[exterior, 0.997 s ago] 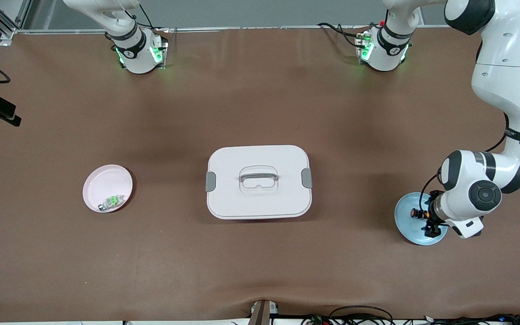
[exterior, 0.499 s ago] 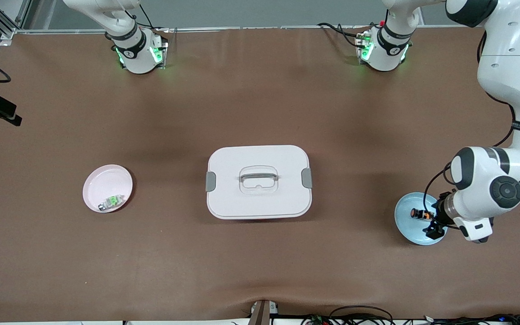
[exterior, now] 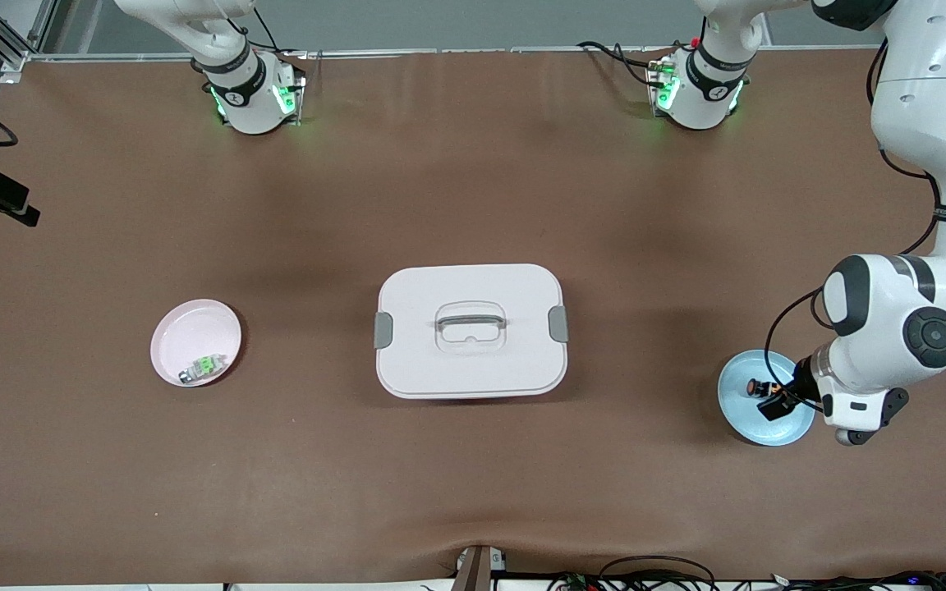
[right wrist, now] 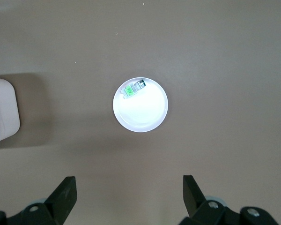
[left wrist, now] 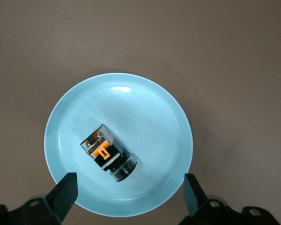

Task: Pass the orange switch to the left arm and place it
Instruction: 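Open the left gripper and lift it away from the plate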

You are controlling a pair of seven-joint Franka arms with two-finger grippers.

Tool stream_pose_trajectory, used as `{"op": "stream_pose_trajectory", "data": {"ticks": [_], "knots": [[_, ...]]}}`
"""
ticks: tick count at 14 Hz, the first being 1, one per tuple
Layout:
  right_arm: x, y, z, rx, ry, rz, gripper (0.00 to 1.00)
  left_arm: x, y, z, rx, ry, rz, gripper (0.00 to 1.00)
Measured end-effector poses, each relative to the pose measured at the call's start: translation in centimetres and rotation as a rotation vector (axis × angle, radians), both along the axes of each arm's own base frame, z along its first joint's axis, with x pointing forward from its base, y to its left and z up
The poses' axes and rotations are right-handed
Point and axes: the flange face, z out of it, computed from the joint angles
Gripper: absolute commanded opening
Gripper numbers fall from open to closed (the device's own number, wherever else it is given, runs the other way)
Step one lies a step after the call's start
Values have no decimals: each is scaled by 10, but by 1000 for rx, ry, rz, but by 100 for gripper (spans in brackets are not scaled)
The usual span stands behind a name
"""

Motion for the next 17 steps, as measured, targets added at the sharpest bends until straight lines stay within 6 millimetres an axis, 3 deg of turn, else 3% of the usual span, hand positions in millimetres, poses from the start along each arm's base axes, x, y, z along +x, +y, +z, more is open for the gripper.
{"op": "stream_pose_trajectory", "data": {"ticks": [7,10,14,17], "knots": [[-1,0,-1,2,7,0,100,-15,-23,44,3,-33,-348,100],[-2,0,-2,3,19,0,100,-30,-28,72,7,-51,-405,100],[-3,0,-3,3,26,0,100,-54,-28,124,20,-55,-416,100],[-3,0,-3,4,27,0,100,-75,-30,179,29,-47,-421,100]]}}
